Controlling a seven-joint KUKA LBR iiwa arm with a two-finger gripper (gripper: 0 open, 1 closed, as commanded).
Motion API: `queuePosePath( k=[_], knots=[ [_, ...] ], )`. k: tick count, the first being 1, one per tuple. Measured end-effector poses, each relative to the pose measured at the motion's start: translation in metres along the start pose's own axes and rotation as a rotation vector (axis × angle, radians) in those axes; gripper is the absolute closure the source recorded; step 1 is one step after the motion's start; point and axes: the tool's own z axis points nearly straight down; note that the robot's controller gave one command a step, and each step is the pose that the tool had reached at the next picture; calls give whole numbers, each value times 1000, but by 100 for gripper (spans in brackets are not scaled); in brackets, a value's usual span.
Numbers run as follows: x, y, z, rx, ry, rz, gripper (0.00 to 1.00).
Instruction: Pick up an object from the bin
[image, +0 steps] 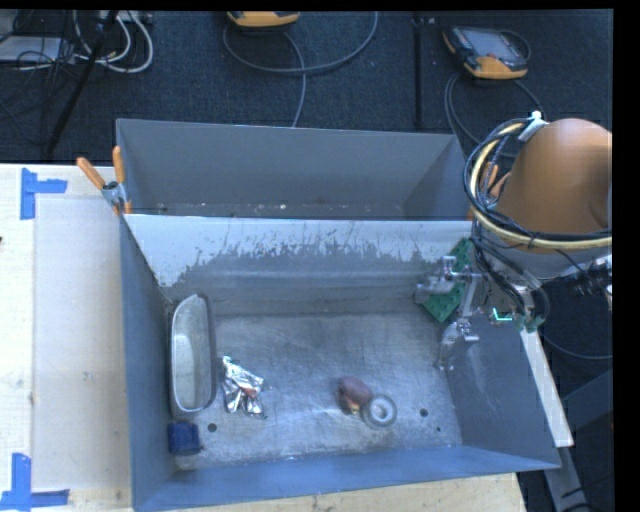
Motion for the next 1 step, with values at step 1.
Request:
queuePosePath(
  k=[1],
  knots=[
    [36,28,99,-1,1,-199,0]
  ],
)
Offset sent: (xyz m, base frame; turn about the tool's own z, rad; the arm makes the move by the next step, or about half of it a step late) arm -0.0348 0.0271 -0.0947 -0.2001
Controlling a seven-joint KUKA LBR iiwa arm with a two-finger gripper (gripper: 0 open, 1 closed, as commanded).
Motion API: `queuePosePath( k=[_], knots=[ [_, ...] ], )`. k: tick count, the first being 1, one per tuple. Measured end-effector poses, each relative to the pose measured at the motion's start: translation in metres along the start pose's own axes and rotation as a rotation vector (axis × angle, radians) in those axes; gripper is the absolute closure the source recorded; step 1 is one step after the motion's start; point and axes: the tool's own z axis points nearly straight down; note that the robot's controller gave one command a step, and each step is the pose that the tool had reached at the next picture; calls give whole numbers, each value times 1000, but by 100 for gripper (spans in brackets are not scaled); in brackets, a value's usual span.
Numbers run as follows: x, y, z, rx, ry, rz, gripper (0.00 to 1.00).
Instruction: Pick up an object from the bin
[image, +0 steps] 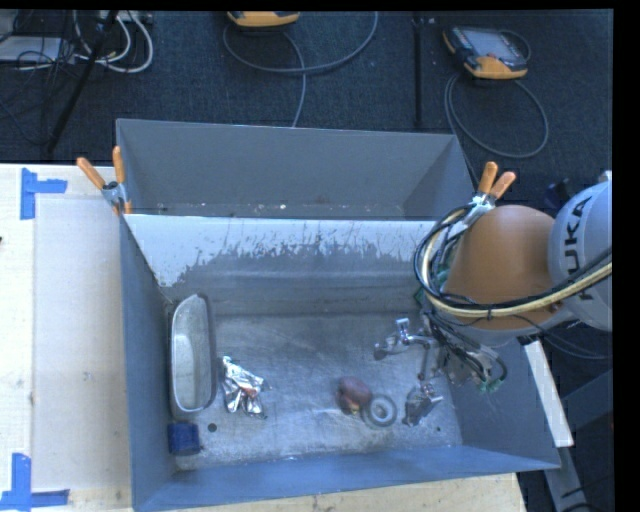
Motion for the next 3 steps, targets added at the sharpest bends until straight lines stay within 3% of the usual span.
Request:
queuePosePath(
  k=[1,2,3],
  knots=[
    [4,11,64,2,-7,-31,0],
    [2,10,60,4,-11,-33,100],
    [5,-4,-95,7,-12,-533,100]
  ],
)
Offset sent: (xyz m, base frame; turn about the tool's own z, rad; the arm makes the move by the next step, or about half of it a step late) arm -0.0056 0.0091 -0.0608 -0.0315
